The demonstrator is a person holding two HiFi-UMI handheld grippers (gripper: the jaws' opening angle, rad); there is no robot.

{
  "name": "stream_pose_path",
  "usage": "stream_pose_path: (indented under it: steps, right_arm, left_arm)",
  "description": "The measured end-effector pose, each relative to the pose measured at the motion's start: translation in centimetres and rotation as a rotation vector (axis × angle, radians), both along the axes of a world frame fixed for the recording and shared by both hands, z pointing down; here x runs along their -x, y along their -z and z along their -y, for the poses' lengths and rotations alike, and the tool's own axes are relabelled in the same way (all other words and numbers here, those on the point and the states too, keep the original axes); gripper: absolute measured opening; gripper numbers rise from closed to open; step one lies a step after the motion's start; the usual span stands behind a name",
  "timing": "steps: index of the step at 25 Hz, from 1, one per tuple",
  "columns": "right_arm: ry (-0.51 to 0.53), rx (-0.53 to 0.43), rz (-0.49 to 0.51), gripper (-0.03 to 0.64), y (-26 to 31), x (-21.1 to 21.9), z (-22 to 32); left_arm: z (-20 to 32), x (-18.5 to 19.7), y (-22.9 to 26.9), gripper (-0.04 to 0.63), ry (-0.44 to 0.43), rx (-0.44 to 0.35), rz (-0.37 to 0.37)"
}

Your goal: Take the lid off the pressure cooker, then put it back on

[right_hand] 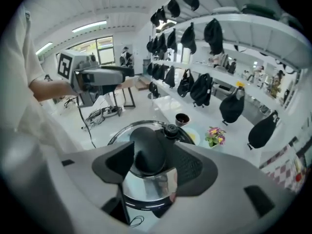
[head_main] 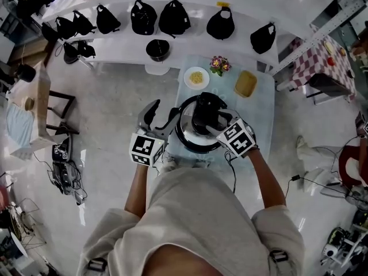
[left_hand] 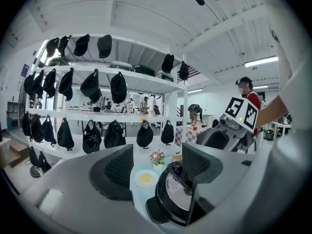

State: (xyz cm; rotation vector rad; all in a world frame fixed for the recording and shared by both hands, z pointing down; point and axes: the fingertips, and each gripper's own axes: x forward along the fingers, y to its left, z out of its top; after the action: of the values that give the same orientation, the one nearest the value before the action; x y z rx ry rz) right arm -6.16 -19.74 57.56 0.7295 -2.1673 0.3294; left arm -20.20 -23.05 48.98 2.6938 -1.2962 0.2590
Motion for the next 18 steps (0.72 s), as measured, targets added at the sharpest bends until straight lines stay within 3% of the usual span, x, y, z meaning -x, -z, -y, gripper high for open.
stream_pose_path:
  steps: [8,12,18]
  right_arm:
    - [-0.412,-0.213,0.244,0.202,4.9,-5.5,1.7]
    - [-0.580,-0.359,0.293,0.111,7.0,-9.0,2.4]
    - [-0.727,-0.461,0.348,0.031,8.3,-12.5,1.6]
  left_arm:
    - [0.5,-1.9,0.5,0.305,-0.043,-0.016,0.032]
    - [1.0,-2.6,0.7,0.283,-0.053,-0.014,0.034]
    - [1.6,-3.8,-0.2,0.129,-0.052,-0.012,0.061]
